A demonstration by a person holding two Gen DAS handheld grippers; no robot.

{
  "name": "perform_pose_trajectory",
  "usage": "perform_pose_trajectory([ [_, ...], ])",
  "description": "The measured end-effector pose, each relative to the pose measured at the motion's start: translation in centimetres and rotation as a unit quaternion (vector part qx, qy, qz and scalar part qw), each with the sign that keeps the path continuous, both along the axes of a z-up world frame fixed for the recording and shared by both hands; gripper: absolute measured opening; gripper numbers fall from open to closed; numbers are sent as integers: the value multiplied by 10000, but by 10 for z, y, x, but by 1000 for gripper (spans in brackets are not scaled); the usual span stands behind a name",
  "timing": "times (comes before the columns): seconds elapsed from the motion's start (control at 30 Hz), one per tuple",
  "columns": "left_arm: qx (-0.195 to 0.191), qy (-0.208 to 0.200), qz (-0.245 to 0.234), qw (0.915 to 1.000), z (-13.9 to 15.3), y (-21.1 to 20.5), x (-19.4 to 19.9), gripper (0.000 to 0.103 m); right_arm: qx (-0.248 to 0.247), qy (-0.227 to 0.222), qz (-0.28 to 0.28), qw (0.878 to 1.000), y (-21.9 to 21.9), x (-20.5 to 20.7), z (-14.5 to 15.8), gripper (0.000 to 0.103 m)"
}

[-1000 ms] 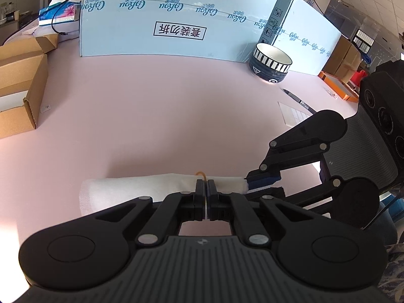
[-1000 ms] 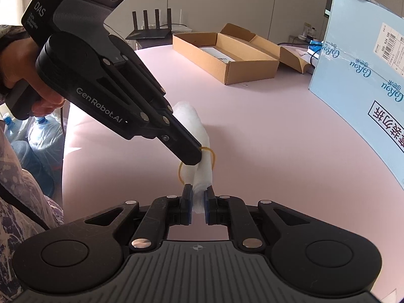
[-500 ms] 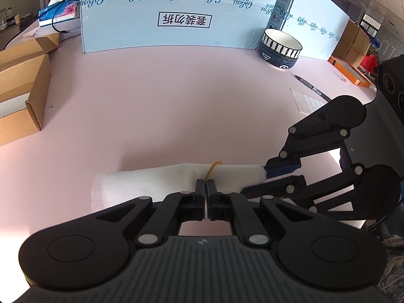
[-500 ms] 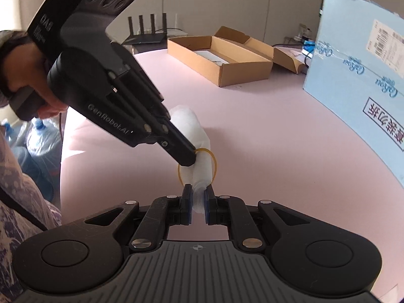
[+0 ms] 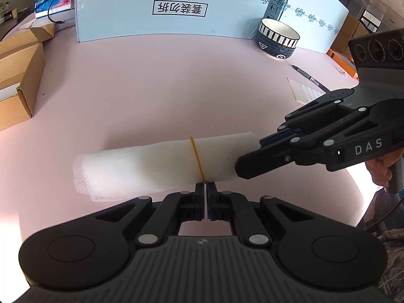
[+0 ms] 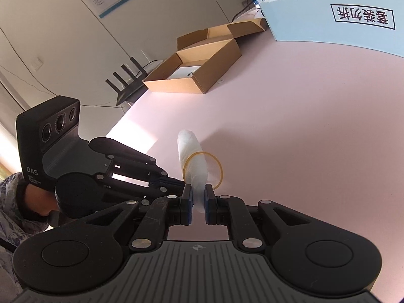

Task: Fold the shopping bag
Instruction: 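Slide the rubber band along the rolled bag with the right gripper while the left gripper holds it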

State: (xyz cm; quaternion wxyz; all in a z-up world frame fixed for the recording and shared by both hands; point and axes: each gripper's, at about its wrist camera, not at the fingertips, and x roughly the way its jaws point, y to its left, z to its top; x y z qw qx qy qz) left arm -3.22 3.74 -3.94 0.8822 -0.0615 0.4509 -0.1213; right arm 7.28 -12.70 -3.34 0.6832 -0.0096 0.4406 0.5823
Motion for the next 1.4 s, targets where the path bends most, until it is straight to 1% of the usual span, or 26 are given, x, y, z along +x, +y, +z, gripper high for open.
perform_pose_trajectory([
  [0.13, 44, 5, 79, 10000, 1, 5, -1, 2, -140, -194, 121, 9996, -1, -4, -2, 8],
  [0.3, 110, -15, 221, 9997, 3, 12, -1, 2, -258, -265, 204, 9991, -5, -6, -4, 8],
  [0.57, 144, 5, 470, 9988, 3, 26, -3, 2, -545, -657, 440, 9954, -8, -14, -7, 9],
  [0.63, 60, -13, 500, 9987, 5, 28, -5, 2, -589, -787, 480, 9940, -9, -14, -7, 9],
  [0.7, -107, -94, 492, 9987, 13, 28, -8, 2, -622, -926, 532, 9923, -9, -14, -5, 9],
  [0.77, -439, -262, 438, 9977, 25, 26, -9, 2, -672, -1075, 609, 9901, -8, -15, -4, 9],
  [0.8, -591, -350, 395, 9969, 31, 24, -9, 4, -696, -1125, 645, 9891, -8, -15, -4, 9],
  [0.83, -664, -413, 340, 9964, 35, 21, -8, 8, -716, -1162, 679, 9883, -8, -15, -4, 9],
  [0.87, -689, -461, 276, 9962, 37, 16, -7, 16, -719, -1171, 688, 9881, -8, -15, -4, 9],
  [0.9, -633, -472, 209, 9967, 37, 11, -5, 22, -719, -1169, 692, 9881, -7, -15, -3, 9],
  [0.93, -575, -443, 161, 9972, 34, 7, -2, 23, -720, -1183, 695, 9879, -7, -15, -3, 9],
  [1.0, -522, -318, 96, 9981, 25, 0, 3, 23, -728, -1210, 685, 9876, -8, -16, -3, 9],
  [1.1, -447, -188, 136, 9987, 15, -4, 5, 23, -718, -1213, 677, 9877, -8, -18, -3, 9],
  [1.23, -589, -133, 208, 9980, 8, 2, 5, 21, -750, -1262, 722, 9865, -8, -22, -5, 9],
  [1.27, -593, -108, 200, 9980, 6, 3, 6, 20, -763, -1269, 733, 9863, -7, -23, -6, 9],
  [1.3, -551, -83, 195, 9983, 5, 3, 7, 16, -770, -1280, 734, 9861, -6, -23, -6, 9],
  [1.4, -364, -59, 177, 9992, 2, 1, 8, 11, -789, -1303, 721, 9857, -6, -22, -6, 9],
])
